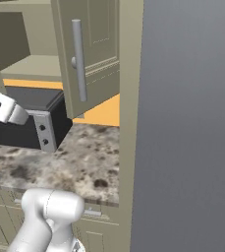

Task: Close all open cabinet doors.

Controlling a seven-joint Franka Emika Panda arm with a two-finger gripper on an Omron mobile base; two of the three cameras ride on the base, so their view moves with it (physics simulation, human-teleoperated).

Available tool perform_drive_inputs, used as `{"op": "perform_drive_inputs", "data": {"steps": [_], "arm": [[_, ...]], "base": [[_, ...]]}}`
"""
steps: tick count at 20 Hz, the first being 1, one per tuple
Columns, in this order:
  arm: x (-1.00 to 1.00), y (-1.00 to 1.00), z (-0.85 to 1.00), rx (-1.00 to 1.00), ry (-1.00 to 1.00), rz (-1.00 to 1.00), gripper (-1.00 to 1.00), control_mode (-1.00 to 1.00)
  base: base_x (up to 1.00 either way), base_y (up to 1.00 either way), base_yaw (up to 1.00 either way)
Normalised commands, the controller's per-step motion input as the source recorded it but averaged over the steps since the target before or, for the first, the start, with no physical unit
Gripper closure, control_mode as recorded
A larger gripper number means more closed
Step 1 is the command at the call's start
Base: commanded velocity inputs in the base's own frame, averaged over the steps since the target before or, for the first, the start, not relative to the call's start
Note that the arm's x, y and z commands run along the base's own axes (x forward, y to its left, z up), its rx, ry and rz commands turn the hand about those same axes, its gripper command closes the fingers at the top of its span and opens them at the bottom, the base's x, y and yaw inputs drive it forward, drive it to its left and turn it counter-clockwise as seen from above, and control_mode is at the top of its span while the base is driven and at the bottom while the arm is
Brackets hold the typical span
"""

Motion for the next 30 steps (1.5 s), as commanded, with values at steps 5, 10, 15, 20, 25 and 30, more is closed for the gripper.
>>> {"op": "perform_drive_inputs", "data": {"steps": [5, 10, 15, 20, 25, 30], "arm": [[-0.37, 0.34, 0.13, 0.03, 0.0, -0.04, -1.0, -1.0], [-0.27, 0.39, 0.1, 0.02, 0.0, -0.09, -1.0, -1.0], [-0.04, 0.44, 0.06, 0.0, -0.02, -0.11, -1.0, -1.0], [0.07, 0.47, 0.07, 0.0, -0.14, -0.28, -1.0, -1.0], [0.21, 0.38, 0.05, 0.0, -0.24, -0.39, -1.0, -1.0], [0.34, 0.3, 0.1, 0.06, -0.24, -0.33, -1.0, -1.0]], "base": [[0.0, 0.0, 0.0], [0.0, 0.0, 0.0], [0.0, 0.0, 0.0], [0.0, 0.0, 0.0], [0.0, 0.0, 0.0], [0.0, 0.0, 0.0]]}}
